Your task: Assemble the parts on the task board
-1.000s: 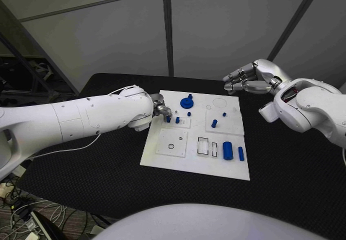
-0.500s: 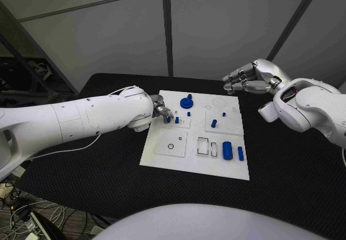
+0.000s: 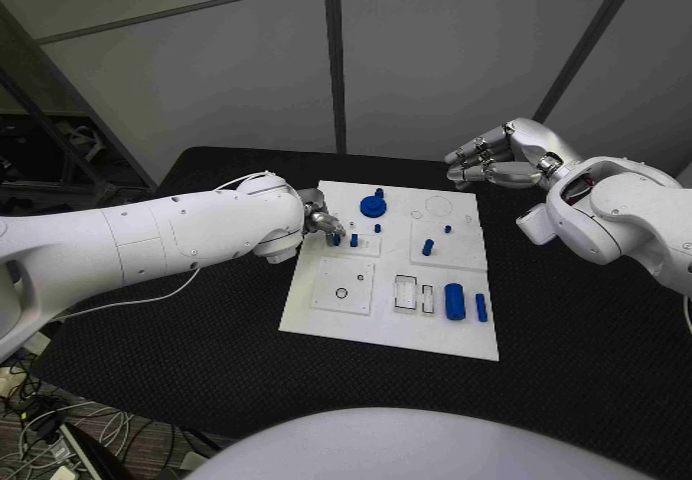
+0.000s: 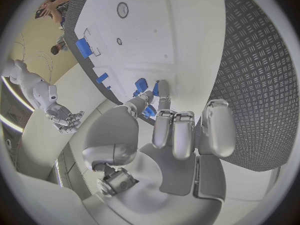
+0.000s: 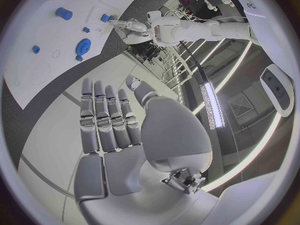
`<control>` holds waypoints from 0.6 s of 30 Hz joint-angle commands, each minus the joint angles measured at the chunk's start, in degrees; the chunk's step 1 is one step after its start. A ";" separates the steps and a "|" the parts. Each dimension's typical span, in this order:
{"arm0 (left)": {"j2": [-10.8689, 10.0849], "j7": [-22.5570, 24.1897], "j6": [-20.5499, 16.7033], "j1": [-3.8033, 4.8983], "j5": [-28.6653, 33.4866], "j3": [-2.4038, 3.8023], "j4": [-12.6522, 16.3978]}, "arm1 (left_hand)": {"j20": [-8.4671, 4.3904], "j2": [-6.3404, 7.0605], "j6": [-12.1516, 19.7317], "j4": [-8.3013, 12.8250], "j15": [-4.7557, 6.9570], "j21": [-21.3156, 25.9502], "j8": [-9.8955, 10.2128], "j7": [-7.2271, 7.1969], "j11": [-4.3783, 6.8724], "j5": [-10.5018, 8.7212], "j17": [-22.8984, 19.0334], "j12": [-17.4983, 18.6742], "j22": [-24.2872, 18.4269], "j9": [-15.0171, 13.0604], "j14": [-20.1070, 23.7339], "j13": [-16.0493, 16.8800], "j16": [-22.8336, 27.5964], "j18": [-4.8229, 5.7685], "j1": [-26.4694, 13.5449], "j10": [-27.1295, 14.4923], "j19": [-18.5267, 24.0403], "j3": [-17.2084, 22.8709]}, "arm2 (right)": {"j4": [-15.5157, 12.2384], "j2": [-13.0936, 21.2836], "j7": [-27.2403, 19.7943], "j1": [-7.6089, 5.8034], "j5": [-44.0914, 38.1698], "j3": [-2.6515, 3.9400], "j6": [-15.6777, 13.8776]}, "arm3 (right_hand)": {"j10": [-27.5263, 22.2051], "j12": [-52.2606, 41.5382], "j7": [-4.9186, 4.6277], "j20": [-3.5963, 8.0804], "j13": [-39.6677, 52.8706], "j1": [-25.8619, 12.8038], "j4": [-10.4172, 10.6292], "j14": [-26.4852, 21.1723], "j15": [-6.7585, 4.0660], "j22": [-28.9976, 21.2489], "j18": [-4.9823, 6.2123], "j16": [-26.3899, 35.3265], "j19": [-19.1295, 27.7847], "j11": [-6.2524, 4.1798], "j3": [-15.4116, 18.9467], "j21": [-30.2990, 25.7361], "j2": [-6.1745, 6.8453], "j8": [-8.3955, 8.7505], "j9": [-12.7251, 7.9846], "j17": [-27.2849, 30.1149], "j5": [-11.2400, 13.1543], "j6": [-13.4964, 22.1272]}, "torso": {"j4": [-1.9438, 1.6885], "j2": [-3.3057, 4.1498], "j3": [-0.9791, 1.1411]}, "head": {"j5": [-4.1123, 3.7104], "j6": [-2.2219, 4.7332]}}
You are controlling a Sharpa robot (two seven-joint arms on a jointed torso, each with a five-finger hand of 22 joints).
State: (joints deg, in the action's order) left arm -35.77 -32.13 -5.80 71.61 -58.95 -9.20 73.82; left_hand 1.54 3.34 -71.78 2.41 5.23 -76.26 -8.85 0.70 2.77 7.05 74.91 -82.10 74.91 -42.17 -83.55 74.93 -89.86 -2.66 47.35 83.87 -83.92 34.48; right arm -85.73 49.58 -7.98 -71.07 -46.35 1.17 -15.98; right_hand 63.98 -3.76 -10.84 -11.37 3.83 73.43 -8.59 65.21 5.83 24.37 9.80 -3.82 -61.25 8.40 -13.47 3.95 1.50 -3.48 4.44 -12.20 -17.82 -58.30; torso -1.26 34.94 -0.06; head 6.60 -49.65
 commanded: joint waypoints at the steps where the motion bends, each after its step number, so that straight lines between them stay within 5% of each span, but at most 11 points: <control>1: -0.10 0.05 -0.77 0.04 0.06 0.02 0.07 | -0.26 0.99 -0.19 -0.95 0.01 0.05 0.41 -0.07 -0.02 -0.51 15.09 -0.08 11.25 0.09 -6.45 8.33 -0.14 -0.15 0.05 2.35 -1.57 -0.18 | -0.02 -0.02 -0.51 -0.13 -0.06 0.05 0.24 | -0.50 0.11 -0.10 -0.13 -0.08 0.27 0.39 -0.10 0.27 -0.17 0.34 0.28 -0.39 0.01 0.04 -0.33 0.63 -0.12 -0.11 0.14 -0.34 0.42 | -0.02 0.01 -0.04 | 0.00 -0.05; 5: -0.16 0.24 -0.71 0.04 0.05 0.02 0.15 | -0.29 2.33 -0.73 -3.37 -0.03 -0.03 0.42 -0.11 0.06 -4.14 15.09 -0.21 11.29 0.15 -6.45 8.55 -0.14 -0.13 0.18 2.50 -1.62 -1.48 | 0.02 -0.04 -0.56 -0.13 -0.06 0.05 0.20 | -0.53 0.11 -0.14 -0.15 -0.08 0.20 0.52 -0.11 0.29 -0.28 0.32 0.28 -0.39 0.03 0.08 -0.34 0.68 -0.11 -0.12 0.22 -0.32 0.45 | -0.01 0.03 -0.02 | 0.00 -0.06; 18: -0.22 0.37 -0.69 0.04 0.05 0.03 0.04 | -0.50 5.50 -1.31 -9.79 0.18 -0.12 0.74 -0.31 0.18 -4.29 15.09 -0.18 11.35 0.33 -6.45 8.78 -0.14 -0.09 3.33 2.62 -1.69 -4.86 | 0.12 -0.09 -0.64 -0.13 -0.06 0.05 0.16 | -0.54 0.10 -0.15 -0.17 -0.07 0.15 0.64 -0.12 0.31 -0.38 0.32 0.28 -0.39 0.05 0.10 -0.34 0.70 -0.11 -0.13 0.28 -0.29 0.48 | -0.01 -0.01 0.02 | 0.05 -0.17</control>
State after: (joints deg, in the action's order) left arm -35.94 -32.05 -6.09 71.59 -58.92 -9.20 73.87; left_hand 1.54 8.97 -72.59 -6.98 5.43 -76.25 -8.43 0.30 2.77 2.97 74.91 -82.09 74.91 -41.89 -83.74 74.92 -89.86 -2.66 50.14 83.87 -83.92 29.71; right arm -85.59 49.53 -8.04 -71.07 -46.35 1.16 -15.98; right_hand 63.98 -3.76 -11.05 -11.37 3.84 73.73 -8.22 65.21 5.83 24.05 9.80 -3.81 -61.25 8.39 -13.41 3.95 1.80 -3.48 4.39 -11.96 -17.82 -58.09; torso -1.27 34.95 -0.04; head 6.66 -49.81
